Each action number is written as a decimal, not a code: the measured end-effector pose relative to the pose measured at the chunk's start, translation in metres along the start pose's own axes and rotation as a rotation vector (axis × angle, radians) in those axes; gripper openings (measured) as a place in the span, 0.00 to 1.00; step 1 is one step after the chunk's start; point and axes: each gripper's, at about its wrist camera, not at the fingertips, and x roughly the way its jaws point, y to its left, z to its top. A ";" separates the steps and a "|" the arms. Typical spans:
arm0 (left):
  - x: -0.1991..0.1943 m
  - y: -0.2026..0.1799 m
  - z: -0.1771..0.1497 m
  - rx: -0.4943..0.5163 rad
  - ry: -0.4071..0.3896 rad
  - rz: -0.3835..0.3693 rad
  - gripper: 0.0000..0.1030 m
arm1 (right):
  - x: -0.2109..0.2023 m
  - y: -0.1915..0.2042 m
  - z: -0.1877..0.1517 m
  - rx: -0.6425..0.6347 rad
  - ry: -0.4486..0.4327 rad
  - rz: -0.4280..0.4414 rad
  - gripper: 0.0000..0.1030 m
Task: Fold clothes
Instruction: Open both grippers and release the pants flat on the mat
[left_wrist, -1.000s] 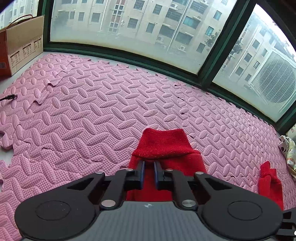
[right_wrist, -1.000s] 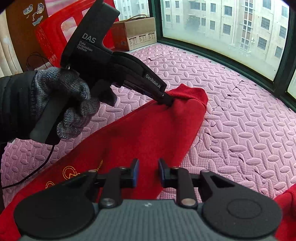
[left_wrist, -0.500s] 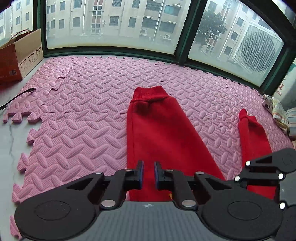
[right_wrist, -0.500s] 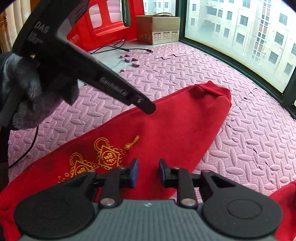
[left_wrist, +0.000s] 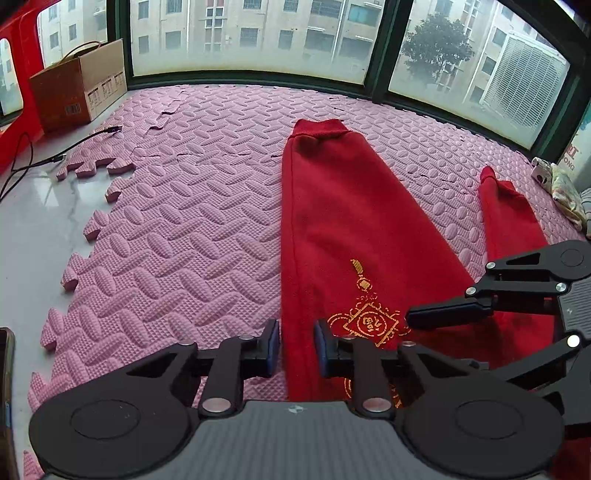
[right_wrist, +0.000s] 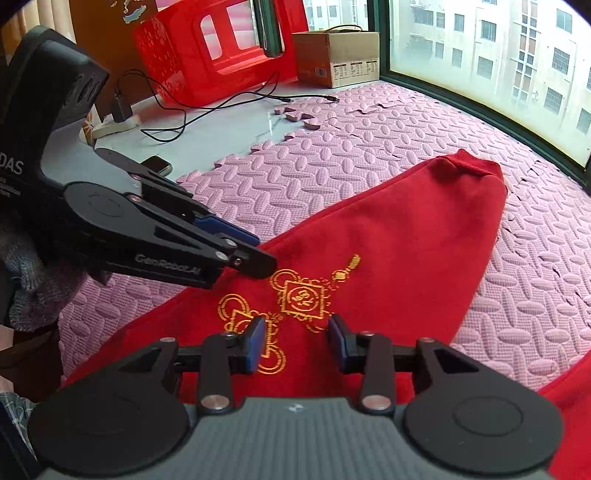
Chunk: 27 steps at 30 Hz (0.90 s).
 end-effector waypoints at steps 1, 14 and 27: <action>-0.002 0.000 -0.001 0.007 -0.002 0.001 0.16 | -0.001 0.003 -0.001 0.001 -0.001 0.012 0.42; -0.030 -0.016 -0.009 0.010 -0.028 -0.077 0.17 | -0.040 0.021 -0.038 0.139 -0.021 0.056 0.42; -0.023 -0.032 -0.026 0.077 0.023 -0.094 0.18 | -0.105 -0.037 -0.082 0.362 -0.114 -0.137 0.42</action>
